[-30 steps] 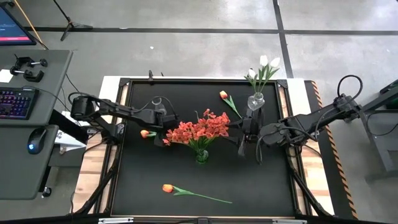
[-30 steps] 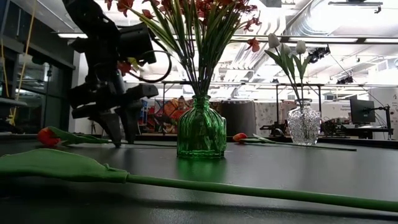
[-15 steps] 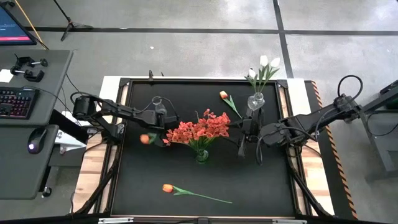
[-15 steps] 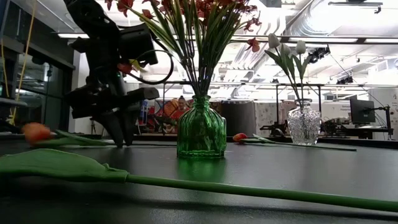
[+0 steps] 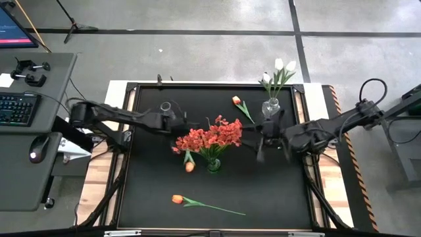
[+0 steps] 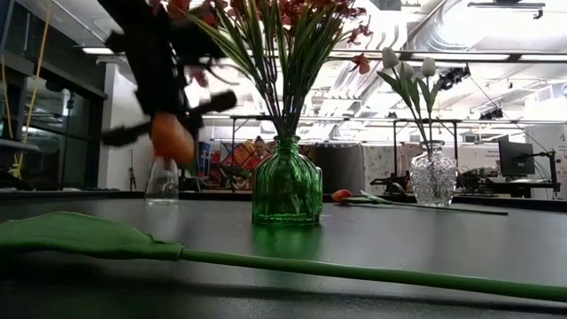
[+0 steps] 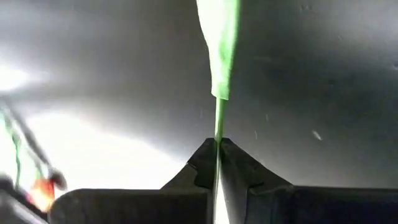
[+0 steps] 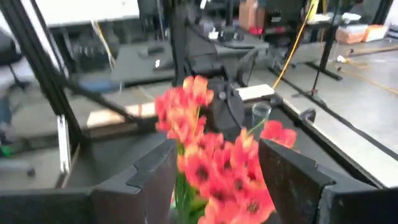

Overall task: Sort flowers into vase by color
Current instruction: Put the middle left light orange flower into the left transparent vase

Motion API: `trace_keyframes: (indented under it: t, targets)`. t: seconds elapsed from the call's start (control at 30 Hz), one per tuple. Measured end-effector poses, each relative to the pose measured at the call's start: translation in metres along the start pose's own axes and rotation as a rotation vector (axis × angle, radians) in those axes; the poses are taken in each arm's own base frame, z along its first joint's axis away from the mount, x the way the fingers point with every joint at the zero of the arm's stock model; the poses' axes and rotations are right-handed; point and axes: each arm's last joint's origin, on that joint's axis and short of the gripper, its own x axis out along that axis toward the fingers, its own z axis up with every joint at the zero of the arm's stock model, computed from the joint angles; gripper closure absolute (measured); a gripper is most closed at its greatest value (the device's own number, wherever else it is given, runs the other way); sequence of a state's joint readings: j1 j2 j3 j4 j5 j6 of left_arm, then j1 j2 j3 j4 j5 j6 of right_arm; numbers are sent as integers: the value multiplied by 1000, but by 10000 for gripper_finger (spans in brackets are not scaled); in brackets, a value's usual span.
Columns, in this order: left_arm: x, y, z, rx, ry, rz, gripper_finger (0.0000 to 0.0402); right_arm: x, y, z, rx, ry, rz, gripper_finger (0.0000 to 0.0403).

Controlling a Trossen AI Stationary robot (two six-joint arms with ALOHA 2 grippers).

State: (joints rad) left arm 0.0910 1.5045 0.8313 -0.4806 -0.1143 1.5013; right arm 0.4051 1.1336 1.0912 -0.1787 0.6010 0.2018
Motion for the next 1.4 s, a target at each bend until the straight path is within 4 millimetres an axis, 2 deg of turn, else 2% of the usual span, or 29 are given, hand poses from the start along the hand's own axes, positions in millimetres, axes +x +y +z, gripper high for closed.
trace_keyframes:
  t: [0.2, 0.33, 0.6, 0.73, 0.83, 0.97, 1.1, 1.27, 1.4]
  targets:
    - [-45, -10, -15, -188, -16, 30, 401, -23, -13, 24, 96, -147, 2, 187]
    - [-62, -20, -26, -290, 49, 29, 401, -39, -21, 38, 106, -243, -14, 187]
    - [-73, -26, -53, -699, 227, 95, 401, -55, -29, 56, 44, -392, -26, 187]
    - [-83, -28, -57, -850, 118, 128, 401, -56, -32, 57, 27, -397, -120, 187]
    - [-91, -24, -56, -893, 3, 192, 401, -56, -34, 57, 42, -389, -195, 187]
    - [-101, -13, -60, -914, -36, 360, 401, -56, -35, 57, 58, -384, -245, 187]
    - [-113, 5, -79, -1071, -25, 651, 401, -57, -36, 57, 83, -384, -267, 187]
    - [-130, 16, -112, -1418, -41, 981, 401, -57, -37, 57, 59, -378, -288, 187]
    - [-153, 19, -126, -1760, -174, 1076, 401, -57, -37, 57, 42, -375, -291, 187]
